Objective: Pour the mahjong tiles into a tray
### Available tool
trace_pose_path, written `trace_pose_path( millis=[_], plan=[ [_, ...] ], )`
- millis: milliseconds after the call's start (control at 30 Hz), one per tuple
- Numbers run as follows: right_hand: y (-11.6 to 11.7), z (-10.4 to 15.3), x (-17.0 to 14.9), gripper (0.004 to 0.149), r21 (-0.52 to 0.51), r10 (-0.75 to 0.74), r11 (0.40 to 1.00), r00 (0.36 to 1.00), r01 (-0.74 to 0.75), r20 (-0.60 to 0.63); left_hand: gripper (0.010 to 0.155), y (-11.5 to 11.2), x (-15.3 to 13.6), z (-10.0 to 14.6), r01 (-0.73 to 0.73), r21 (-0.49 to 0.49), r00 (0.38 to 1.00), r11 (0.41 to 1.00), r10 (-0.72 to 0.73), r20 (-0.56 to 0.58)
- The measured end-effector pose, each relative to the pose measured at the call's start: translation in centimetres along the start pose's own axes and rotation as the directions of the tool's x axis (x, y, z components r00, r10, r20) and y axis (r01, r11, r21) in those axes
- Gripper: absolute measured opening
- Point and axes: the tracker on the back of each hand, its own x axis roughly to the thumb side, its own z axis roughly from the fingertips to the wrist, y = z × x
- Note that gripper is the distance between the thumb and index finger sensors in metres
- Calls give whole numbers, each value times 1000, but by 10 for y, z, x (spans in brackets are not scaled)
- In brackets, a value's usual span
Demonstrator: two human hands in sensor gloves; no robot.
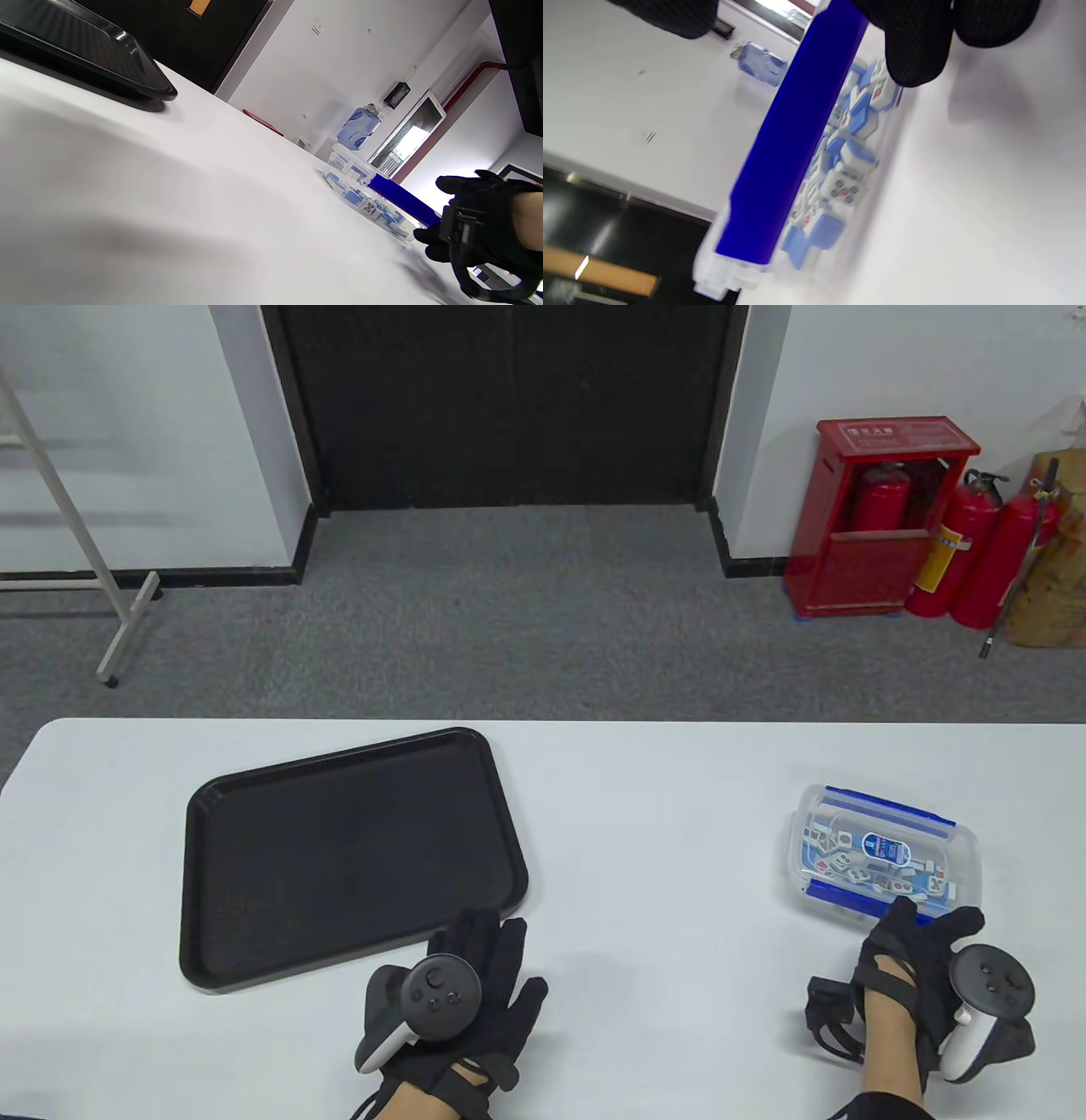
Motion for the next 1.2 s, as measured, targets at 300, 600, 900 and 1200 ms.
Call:
trace_pose_path(
  millis=[300, 600, 900, 1200],
  plan=[
    [27, -14, -4, 76, -36, -104, 994, 985, 100, -141, 76, 6, 1, 3, -41, 12, 999, 999, 41, -5],
    [33, -16, -6, 73, -75, -233, 972, 962, 224, -142, 76, 7, 2, 4, -64, -4, 998, 998, 64, -21],
    [24, -18, -10, 70, -2, -249, 968, 962, 250, -115, 76, 4, 2, 3, -58, -22, 998, 998, 58, -27],
    [23, -8, -11, 69, 212, -191, 955, 976, 209, -103, 76, 1, 4, 3, -58, -42, 998, 997, 56, -30]
  ],
)
